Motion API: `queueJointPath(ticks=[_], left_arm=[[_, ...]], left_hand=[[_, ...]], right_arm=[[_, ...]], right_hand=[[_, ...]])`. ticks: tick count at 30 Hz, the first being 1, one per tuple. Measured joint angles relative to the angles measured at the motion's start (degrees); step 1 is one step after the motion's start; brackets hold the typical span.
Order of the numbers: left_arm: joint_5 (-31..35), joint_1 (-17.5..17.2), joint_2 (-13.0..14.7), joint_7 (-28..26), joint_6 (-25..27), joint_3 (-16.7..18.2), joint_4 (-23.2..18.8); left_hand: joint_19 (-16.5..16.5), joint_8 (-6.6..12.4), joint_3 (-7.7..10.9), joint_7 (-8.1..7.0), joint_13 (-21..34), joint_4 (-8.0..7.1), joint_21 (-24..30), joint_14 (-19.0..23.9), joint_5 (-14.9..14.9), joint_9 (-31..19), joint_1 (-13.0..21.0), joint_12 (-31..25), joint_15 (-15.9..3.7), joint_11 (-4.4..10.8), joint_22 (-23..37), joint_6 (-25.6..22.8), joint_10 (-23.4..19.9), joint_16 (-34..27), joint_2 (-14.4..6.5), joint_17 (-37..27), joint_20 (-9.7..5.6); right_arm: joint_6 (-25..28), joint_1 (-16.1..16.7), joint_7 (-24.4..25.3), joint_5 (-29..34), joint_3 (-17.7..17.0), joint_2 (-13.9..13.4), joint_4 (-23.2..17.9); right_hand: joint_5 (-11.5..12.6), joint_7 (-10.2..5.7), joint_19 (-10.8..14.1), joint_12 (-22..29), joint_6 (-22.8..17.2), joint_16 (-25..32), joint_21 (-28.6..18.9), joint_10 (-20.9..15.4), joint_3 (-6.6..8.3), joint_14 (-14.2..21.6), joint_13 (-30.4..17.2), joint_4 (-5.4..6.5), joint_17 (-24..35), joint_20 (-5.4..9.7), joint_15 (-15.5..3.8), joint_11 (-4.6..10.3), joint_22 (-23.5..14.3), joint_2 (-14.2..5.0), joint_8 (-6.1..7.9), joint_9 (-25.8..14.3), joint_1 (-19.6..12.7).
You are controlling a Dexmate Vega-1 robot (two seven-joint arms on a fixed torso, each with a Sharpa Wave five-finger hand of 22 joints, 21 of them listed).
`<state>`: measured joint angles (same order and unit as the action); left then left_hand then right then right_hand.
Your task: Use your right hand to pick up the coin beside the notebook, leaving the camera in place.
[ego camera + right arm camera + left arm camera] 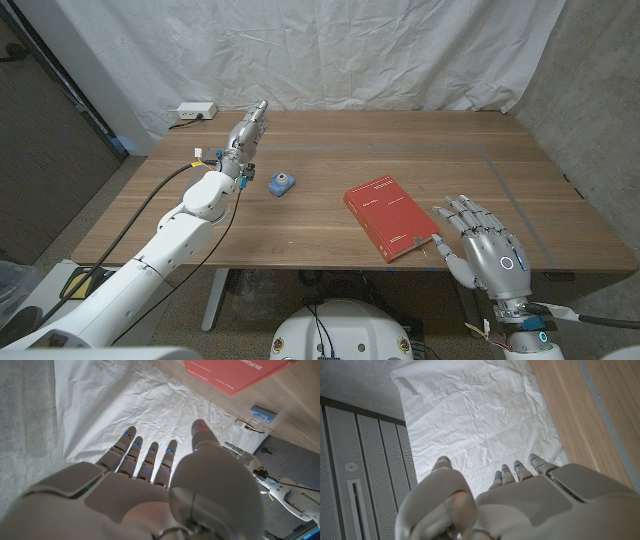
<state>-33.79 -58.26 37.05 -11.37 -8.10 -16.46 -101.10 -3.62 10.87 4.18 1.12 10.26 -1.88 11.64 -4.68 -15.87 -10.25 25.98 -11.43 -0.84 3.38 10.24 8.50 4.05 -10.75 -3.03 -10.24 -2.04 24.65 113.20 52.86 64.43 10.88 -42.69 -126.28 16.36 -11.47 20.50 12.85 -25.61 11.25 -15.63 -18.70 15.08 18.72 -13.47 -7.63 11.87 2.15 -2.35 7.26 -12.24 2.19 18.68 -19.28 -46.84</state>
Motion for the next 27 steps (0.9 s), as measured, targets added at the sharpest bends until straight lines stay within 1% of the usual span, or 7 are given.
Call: queueJointPath(ticks=[3,6,10,16,19,21,27], left_arm=[[0.03,-0.2,0.17,-0.17,0.17,0.11,-0.35],[0.06,-0.36,0.25,-0.28,0.41,0.14,-0.63],[0.11,-0.54,0.35,-0.43,0.59,0.2,-0.93],[0.2,-0.94,0.49,-0.75,0.74,0.4,-1.44],[0.25,-1.24,0.58,-1.02,0.81,0.55,-1.79],[0.26,-1.32,0.59,-1.12,0.83,0.59,-1.88],[0.45,-1.57,0.66,-1.55,1.22,0.73,-2.41]], left_hand=[[0.0,0.0,0.0,0.0,0.0,0.0,0.0,0.0,0.0,0.0,0.0,0.0,0.0,0.0,0.0,0.0,0.0,0.0,0.0,0.0,0.0],[0.0,0.0,0.0,0.0,0.0,0.0,0.0,0.0,0.0,0.0,0.0,0.0,0.0,0.0,0.0,0.0,0.0,0.0,0.0,0.0,0.0],[-0.02,0.0,0.0,0.0,0.0,0.0,0.0,0.0,0.0,0.0,0.0,0.0,0.0,0.0,0.0,0.0,0.0,0.0,0.0,0.0,0.02],[-0.21,0.0,0.0,0.0,0.0,0.0,0.0,0.0,0.2,0.0,0.0,0.0,0.0,0.0,0.0,0.0,0.0,0.0,0.0,0.0,0.21],[-0.21,0.0,0.0,0.0,0.0,0.0,0.0,0.0,0.22,0.0,0.0,0.0,0.0,0.0,0.0,0.0,0.0,0.0,0.0,0.0,0.21],[-0.21,0.0,0.0,0.0,0.0,0.0,0.0,0.0,0.21,-0.16,0.0,0.0,0.0,0.0,0.0,0.0,0.0,0.0,0.0,0.0,0.21],[-0.53,0.0,0.01,0.0,0.0,-0.01,0.0,0.0,0.21,-0.29,0.0,0.0,0.0,0.0,0.0,0.0,0.0,0.0,0.0,0.0,-0.11]], right_arm=[[0.31,-0.43,0.92,-0.35,0.57,-0.53,0.59],[0.68,-0.94,2.16,-0.99,1.28,-1.15,1.37],[1.06,-1.65,3.45,-1.67,2.15,-1.82,2.19],[1.43,-2.7,4.8,-2.88,3.15,-3.06,3.1],[1.6,-3.24,5.33,-3.78,3.64,-3.84,3.49],[1.64,-3.42,5.46,-4.05,3.79,-4.12,3.62],[1.84,-4.42,6.19,-5.14,4.75,-5.17,4.43]], right_hand=[[0.0,-0.29,0.0,0.24,0.38,0.21,0.0,0.0,-0.32,0.0,-0.13,0.32,0.16,0.0,0.0,0.0,-0.17,0.23,0.4,-0.64,0.23],[0.44,0.32,0.0,0.57,1.38,0.45,0.0,-0.67,-0.6,0.03,-0.4,0.53,0.27,0.0,0.0,-0.66,-0.17,0.6,0.97,-1.54,0.61],[1.24,0.42,0.23,1.37,2.52,0.97,-0.33,-1.39,-1.19,1.29,-1.12,0.72,0.67,0.23,-0.01,-1.38,-0.17,0.59,2.45,-3.9,0.62],[2.94,0.2,1.27,2.91,4.98,1.72,-0.69,-1.99,-2.54,3.2,-3.47,1.25,1.81,0.41,-0.09,-1.53,-0.43,-0.08,7.19,-11.2,1.29],[3.23,0.12,1.27,3.12,5.88,1.72,-0.69,-1.98,-2.72,3.2,-4.19,1.3,2.12,0.41,-0.09,-1.53,-0.43,-0.08,8.55,-13.5,1.29],[3.38,0.12,1.37,3.34,5.88,1.72,-0.9,-1.98,-2.91,3.2,-4.6,1.49,2.36,0.31,-0.09,-1.53,-0.43,-0.08,9.59,-14.78,1.29],[4.39,-0.51,1.67,4.0,4.19,1.72,-0.9,-1.09,-3.56,3.2,-6.31,1.34,3.03,0.01,-0.09,-1.91,-0.43,-0.08,14.34,-19.94,1.29]])
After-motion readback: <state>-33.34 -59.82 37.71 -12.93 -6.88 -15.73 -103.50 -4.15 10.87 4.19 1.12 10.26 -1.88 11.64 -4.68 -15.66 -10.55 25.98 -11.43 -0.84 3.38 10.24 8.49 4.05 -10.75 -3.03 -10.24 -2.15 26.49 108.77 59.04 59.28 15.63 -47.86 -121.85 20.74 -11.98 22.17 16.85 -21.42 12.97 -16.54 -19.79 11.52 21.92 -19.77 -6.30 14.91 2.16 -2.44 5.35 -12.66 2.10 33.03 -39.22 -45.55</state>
